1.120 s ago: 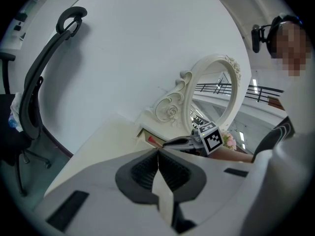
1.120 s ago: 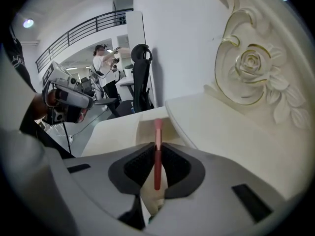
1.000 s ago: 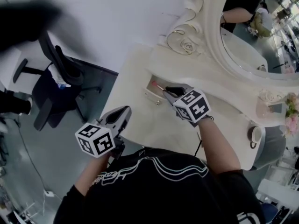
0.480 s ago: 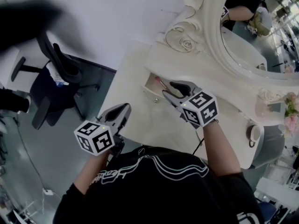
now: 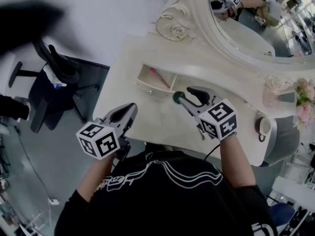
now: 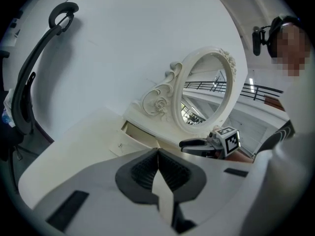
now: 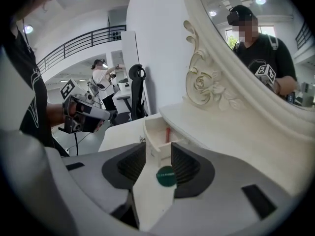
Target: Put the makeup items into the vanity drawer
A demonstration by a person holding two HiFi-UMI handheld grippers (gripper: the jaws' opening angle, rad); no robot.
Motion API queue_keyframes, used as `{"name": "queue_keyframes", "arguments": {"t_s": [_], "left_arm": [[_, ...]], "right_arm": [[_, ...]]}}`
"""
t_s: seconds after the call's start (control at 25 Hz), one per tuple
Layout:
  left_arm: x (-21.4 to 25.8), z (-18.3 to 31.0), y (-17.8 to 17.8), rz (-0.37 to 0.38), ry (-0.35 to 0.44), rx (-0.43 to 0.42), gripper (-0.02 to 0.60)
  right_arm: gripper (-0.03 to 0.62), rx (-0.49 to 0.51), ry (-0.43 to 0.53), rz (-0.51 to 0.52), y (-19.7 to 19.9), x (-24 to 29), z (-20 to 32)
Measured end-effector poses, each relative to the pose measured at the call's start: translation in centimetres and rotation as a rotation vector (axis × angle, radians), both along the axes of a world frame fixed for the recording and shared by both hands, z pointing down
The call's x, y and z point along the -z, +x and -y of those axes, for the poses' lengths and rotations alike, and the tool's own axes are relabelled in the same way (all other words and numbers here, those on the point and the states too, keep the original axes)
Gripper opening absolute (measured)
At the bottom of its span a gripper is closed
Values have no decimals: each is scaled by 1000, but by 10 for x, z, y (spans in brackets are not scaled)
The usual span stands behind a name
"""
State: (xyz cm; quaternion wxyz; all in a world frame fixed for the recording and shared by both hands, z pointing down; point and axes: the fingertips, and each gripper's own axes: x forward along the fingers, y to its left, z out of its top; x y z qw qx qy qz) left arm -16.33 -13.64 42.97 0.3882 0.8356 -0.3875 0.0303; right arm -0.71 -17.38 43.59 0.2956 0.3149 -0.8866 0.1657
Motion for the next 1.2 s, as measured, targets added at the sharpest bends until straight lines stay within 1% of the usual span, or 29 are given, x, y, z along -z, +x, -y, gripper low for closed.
{"name": "queue_keyframes", "arguments": {"t_s": [0.28,0.56,0.72,0.96,1.2], "left_arm": [[2,-26,45,10,-15,-63,21],[-2,-48,78,25,-23,-104,23],[-1,-59,92,36,-15,-127,21],[-3,-79,105,53,-21,-141,21],[-2,-98,113,48,-10,-137,23]], "right_arm": [[175,-64,-49,-32,57,-18,-51],[175,-100,-94,-44,96,-39,-98],[175,-105,-119,-69,110,-54,-120],[173,-107,-176,-72,120,-78,-151],[172,-117,-200,-99,130,-100,-170]]}}
